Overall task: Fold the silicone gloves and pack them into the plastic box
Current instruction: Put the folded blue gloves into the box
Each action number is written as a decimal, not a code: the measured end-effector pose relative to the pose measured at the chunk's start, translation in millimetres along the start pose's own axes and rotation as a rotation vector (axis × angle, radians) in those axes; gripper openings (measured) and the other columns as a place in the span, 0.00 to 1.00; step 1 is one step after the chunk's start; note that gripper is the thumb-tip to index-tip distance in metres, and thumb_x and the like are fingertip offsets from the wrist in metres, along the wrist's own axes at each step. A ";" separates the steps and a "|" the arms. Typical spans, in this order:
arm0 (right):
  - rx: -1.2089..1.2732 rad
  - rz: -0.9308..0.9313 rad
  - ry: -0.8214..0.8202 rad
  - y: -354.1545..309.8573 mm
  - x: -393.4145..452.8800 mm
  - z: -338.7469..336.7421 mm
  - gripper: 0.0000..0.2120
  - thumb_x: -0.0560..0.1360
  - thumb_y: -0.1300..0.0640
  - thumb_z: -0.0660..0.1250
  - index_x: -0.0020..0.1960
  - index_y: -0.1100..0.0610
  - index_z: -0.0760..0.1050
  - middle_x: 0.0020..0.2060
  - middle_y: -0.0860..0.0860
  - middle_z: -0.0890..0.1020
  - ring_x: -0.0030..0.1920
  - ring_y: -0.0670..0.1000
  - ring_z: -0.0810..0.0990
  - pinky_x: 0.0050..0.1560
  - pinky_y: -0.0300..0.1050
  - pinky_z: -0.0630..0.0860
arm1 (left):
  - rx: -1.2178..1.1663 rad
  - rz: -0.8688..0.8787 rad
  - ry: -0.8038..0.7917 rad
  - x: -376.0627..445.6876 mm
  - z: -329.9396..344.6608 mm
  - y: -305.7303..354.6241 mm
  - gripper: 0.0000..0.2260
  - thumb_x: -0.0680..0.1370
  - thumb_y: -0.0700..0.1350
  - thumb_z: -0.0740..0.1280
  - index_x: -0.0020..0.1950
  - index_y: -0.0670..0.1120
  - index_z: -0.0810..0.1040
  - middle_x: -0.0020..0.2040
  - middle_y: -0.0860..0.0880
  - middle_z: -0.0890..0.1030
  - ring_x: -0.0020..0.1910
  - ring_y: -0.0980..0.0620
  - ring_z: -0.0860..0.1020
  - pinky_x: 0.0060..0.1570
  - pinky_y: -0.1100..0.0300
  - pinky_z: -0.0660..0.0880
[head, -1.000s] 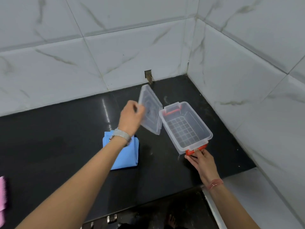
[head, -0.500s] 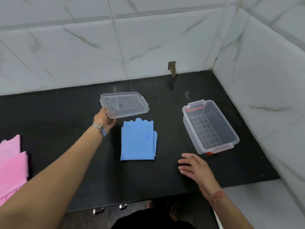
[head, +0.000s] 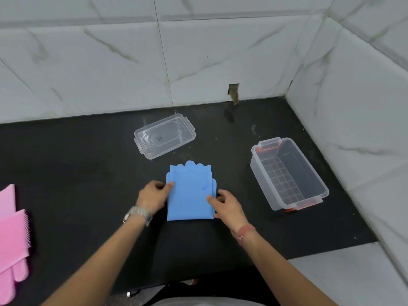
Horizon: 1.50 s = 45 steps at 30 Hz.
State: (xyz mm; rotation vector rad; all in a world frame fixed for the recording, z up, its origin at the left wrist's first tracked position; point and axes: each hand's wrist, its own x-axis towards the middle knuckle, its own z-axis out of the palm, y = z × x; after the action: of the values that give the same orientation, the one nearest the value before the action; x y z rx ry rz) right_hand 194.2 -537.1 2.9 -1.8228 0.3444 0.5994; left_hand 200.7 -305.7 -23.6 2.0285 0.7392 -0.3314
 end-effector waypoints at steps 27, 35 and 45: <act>0.070 -0.216 0.099 -72.1 -14.8 -211.9 0.10 0.74 0.56 0.73 0.54 0.56 0.81 0.49 0.53 0.86 0.48 0.54 0.86 0.51 0.49 0.83 | -0.747 0.092 -0.859 -77.9 103.7 163.6 0.28 0.69 0.41 0.76 0.65 0.47 0.69 0.58 0.46 0.83 0.55 0.45 0.82 0.44 0.54 0.81; -0.294 -0.087 0.206 -59.9 21.1 -244.7 0.11 0.73 0.54 0.73 0.52 0.57 0.78 0.50 0.57 0.83 0.48 0.56 0.81 0.53 0.52 0.78 | -0.111 0.458 -0.465 -80.9 163.9 200.2 0.42 0.71 0.45 0.74 0.75 0.55 0.50 0.50 0.50 0.81 0.46 0.55 0.81 0.43 0.59 0.79; -0.674 -0.040 0.312 -53.3 35.5 -222.8 0.13 0.73 0.57 0.69 0.36 0.51 0.65 0.33 0.48 0.72 0.34 0.49 0.72 0.31 0.39 0.63 | 0.524 0.842 -0.070 -78.6 193.6 192.2 0.49 0.74 0.52 0.69 0.75 0.50 0.31 0.49 0.45 0.78 0.44 0.49 0.78 0.49 0.51 0.76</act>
State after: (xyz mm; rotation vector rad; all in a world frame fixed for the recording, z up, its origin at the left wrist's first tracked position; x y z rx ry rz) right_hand 302.0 -727.8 78.9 -2.5780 0.3345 0.4259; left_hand 268.7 -573.5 41.6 2.5896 -0.3193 -0.0962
